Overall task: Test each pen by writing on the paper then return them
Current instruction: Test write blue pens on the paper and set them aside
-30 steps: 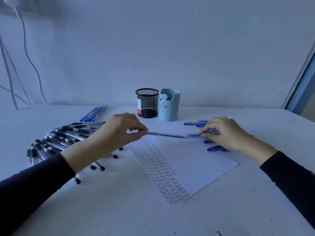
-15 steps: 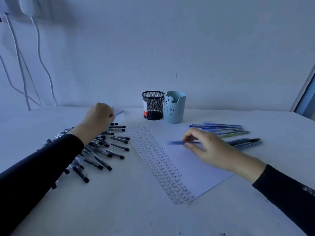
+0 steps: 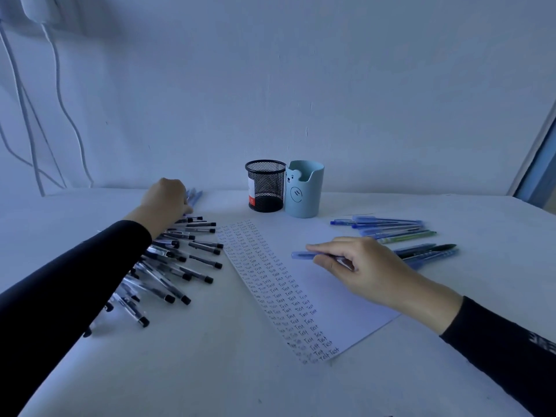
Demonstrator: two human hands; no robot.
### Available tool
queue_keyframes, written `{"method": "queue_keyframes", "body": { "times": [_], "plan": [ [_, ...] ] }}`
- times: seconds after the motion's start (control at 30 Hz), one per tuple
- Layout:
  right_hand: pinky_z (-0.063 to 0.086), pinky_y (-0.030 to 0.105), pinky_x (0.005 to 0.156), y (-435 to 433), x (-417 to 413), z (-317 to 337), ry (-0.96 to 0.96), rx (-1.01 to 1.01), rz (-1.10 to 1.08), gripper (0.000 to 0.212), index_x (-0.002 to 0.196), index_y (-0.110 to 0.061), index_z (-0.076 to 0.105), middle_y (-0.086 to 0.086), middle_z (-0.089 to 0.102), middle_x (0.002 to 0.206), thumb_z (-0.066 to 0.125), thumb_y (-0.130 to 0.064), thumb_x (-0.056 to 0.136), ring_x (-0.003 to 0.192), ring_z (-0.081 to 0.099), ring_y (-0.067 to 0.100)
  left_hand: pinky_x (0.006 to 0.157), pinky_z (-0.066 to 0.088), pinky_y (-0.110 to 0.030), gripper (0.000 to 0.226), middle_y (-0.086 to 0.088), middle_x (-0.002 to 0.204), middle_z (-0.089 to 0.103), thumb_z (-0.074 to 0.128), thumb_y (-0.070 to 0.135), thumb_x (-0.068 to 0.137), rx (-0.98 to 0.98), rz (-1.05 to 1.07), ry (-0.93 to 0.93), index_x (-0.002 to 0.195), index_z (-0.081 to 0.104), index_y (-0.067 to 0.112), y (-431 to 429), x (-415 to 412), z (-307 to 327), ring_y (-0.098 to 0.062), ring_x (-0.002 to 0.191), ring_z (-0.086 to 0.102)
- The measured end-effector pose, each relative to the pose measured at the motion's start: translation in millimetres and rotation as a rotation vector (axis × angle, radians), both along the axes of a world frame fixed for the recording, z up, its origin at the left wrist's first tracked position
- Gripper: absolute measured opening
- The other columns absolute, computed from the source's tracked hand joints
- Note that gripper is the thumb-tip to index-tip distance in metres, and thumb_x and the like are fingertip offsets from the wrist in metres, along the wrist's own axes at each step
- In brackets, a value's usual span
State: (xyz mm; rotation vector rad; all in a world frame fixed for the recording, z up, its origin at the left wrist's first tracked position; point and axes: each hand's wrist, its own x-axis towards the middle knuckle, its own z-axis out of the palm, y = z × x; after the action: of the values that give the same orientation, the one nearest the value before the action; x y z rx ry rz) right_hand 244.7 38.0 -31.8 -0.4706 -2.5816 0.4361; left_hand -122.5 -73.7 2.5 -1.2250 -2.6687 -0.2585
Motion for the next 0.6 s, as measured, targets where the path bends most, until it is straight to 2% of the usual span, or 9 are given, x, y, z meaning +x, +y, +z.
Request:
{"method": "queue_keyframes", "body": {
  "times": [0.07, 0.13, 0.2, 0.27, 0.33, 0.37, 0.43, 0.53, 0.6],
  "plan": [
    [0.035, 0.018, 0.059, -1.6, 1.7, 0.4, -0.038, 0.074, -0.028, 0.028, 0.122, -0.05, 0.062, -0.015, 0.062, 0.083, 0.051, -0.049, 0.096, 0.072, 0.051, -0.002, 0.046, 0.035, -0.025, 0.035, -0.004, 0.051, 0.05, 0.071, 0.027, 0.087, -0.015, -0.01, -0.024, 0.063, 0.068, 0.001, -2.0, 1.4, 0.8, -0.015, 0.049, 0.046],
    [0.034, 0.019, 0.055, -4.3, 3.0, -0.8, -0.07, 0.167, -0.042, 0.029, 0.121, -0.054, 0.061, -0.011, 0.06, 0.077, 0.046, -0.056, 0.096, 0.068, 0.049, 0.001, 0.045, 0.03, -0.025, 0.046, -0.002, 0.047, 0.042, 0.065, 0.025, 0.091, 0.002, -0.042, -0.003, 0.05, 0.056, 0.008, -2.9, 5.3, 3.3, -0.014, 0.046, 0.039],
    [0.029, 0.016, 0.051, -6.9, 3.1, -2.0, -0.059, 0.229, -0.059, 0.038, 0.12, -0.056, 0.06, -0.013, 0.06, 0.072, 0.036, -0.066, 0.092, 0.068, 0.048, 0.002, 0.047, 0.029, -0.025, 0.049, -0.003, 0.047, 0.04, 0.058, 0.025, 0.095, 0.074, -0.096, 0.01, 0.05, 0.045, 0.01, -5.2, 14.0, 6.6, -0.017, 0.046, 0.038],
    [0.027, 0.014, 0.051, -9.0, 1.2, -0.4, -0.069, 0.258, -0.101, 0.039, 0.119, -0.059, 0.059, -0.02, 0.061, 0.068, 0.034, -0.069, 0.091, 0.075, 0.054, 0.002, 0.054, 0.042, -0.026, 0.041, -0.001, 0.057, 0.053, 0.056, 0.031, 0.096, 0.147, -0.209, -0.014, 0.061, 0.056, 0.01, -9.3, 30.3, 7.4, -0.018, 0.055, 0.051],
    [0.036, 0.018, 0.058, -9.6, -0.8, 4.2, -0.176, 0.219, -0.16, 0.037, 0.122, -0.06, 0.056, -0.031, 0.057, 0.065, 0.037, -0.069, 0.092, 0.083, 0.061, 0.002, 0.073, 0.051, -0.029, 0.026, 0.007, 0.08, 0.065, 0.056, 0.038, 0.095, 0.161, -0.373, -0.032, 0.085, 0.071, 0.019, -15.0, 55.0, 4.3, -0.013, 0.075, 0.062],
    [0.041, 0.021, 0.065, -9.1, -0.7, 6.5, -0.224, 0.201, -0.188, 0.041, 0.125, -0.058, 0.055, -0.034, 0.06, 0.071, 0.037, -0.071, 0.091, 0.091, 0.063, 0.004, 0.079, 0.049, -0.028, 0.024, 0.011, 0.089, 0.064, 0.056, 0.04, 0.094, 0.148, -0.461, -0.035, 0.096, 0.072, 0.023, -18.6, 68.9, 1.3, -0.009, 0.083, 0.061],
    [0.042, 0.028, 0.076, -6.0, 1.1, 9.5, -0.274, 0.23, -0.242, 0.051, 0.131, -0.049, 0.052, -0.021, 0.07, 0.096, 0.033, -0.072, 0.09, 0.104, 0.063, 0.014, 0.085, 0.045, -0.025, 0.038, 0.015, 0.102, 0.06, 0.049, 0.056, 0.091, 0.102, -0.568, -0.068, 0.11, 0.069, 0.029, -25.0, 93.0, -5.9, -0.004, 0.092, 0.058],
    [0.045, 0.032, 0.071, -0.3, 5.6, 10.5, -0.276, 0.241, -0.247, 0.028, 0.125, -0.04, 0.037, -0.009, 0.068, 0.095, 0.033, -0.052, 0.101, 0.087, 0.064, 0.02, 0.088, 0.049, -0.03, 0.063, 0.021, 0.113, 0.058, 0.036, 0.081, 0.078, 0.04, -0.574, -0.116, 0.114, 0.064, 0.037, -29.9, 111.0, -18.6, -0.003, 0.099, 0.057],
    [0.046, 0.03, 0.064, 3.2, 8.9, 13.0, -0.192, 0.107, -0.183, 0.013, 0.113, -0.037, 0.036, -0.009, 0.065, 0.09, 0.039, -0.029, 0.103, 0.072, 0.059, 0.006, 0.087, 0.049, -0.032, 0.057, 0.02, 0.117, 0.058, 0.04, 0.076, 0.081, -0.004, -0.555, -0.089, 0.118, 0.062, 0.038, -30.3, 116.3, -22.8, -0.005, 0.099, 0.056]
  ]
}}
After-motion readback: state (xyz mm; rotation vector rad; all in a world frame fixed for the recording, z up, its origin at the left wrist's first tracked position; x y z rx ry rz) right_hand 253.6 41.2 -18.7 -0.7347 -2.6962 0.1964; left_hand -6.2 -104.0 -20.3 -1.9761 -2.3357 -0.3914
